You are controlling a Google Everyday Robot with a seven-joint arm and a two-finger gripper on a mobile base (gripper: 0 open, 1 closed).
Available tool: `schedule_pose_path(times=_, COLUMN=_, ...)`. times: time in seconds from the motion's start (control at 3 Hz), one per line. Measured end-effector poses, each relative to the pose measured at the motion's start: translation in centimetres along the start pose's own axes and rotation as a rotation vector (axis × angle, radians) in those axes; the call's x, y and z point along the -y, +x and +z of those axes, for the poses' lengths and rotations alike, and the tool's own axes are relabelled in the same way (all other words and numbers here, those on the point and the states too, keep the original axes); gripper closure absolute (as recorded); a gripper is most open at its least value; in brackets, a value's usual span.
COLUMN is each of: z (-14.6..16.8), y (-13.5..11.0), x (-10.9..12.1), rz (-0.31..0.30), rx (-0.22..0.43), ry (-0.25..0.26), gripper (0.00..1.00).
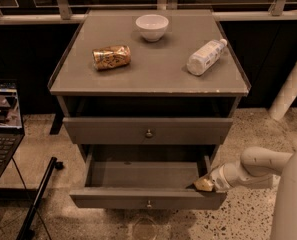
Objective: Open middle drawer
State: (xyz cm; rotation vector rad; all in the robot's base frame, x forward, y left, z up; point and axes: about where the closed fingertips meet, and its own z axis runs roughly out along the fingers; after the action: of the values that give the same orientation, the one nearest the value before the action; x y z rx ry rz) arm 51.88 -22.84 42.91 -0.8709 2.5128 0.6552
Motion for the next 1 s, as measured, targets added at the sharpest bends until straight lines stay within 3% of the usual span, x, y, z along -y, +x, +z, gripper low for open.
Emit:
schedule_pose_path(times=0.33, z=0.00, y=0.00, x=0.00, rz=0.000, rx=0.000, ry=0.000, gripper=0.13)
schedule_pose_path(times=0.67, z=0.01, y=0.00, x=0.00, rz=0.000, rx=0.000, ry=0.000, gripper=0.00)
schedule_pose_path(times=1.0, z=0.01, y=-0.12, x=-0.36, rz=-0.018, rx=0.003, ry=-0.015, gripper=0.00)
